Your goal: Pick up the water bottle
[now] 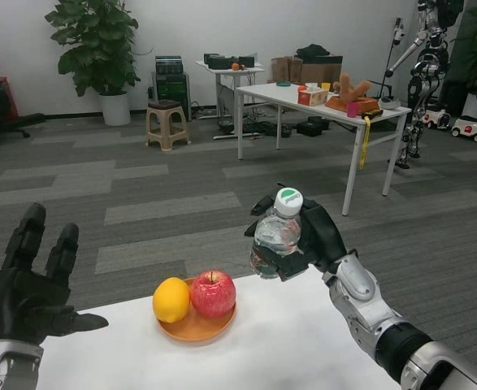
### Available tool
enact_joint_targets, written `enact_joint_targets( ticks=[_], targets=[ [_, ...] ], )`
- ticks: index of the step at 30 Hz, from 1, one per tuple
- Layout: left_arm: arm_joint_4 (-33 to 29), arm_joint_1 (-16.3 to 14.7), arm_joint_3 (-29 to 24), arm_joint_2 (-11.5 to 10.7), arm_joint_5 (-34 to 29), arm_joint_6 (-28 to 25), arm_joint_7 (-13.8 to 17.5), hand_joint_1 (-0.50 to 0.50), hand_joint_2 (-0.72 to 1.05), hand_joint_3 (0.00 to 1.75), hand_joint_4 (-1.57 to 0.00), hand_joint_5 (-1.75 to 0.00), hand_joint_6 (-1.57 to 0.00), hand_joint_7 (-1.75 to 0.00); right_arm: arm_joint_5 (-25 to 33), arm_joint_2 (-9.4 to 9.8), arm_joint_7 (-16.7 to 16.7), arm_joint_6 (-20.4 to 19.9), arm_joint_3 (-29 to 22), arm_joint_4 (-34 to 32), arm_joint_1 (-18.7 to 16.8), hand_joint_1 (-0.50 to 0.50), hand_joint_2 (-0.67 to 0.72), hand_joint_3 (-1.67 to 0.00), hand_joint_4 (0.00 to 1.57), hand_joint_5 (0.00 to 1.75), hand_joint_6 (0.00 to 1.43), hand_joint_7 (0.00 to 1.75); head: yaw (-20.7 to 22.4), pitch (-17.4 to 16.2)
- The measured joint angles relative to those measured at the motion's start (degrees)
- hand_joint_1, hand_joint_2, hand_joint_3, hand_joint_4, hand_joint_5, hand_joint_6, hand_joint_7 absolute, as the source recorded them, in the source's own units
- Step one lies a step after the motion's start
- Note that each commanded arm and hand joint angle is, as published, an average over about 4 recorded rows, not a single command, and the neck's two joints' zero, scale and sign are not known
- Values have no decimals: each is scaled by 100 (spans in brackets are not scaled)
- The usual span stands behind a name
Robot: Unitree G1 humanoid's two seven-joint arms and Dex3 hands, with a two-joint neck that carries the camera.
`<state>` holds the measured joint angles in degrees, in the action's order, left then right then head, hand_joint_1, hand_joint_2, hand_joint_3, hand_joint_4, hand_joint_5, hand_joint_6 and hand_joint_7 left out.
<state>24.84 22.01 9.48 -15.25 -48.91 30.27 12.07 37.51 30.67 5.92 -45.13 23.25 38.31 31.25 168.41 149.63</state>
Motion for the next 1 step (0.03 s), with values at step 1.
enact_joint_targets(
  ticks=[1],
  targets=[
    [0, -6, -1, 0, 0, 0, 0, -50, -10, 6, 0, -10, 0, 0, 0, 0, -6, 0, -13, -17, -5, 0, -56, -159, 143, 100, 83, 126, 0, -3]
  ],
)
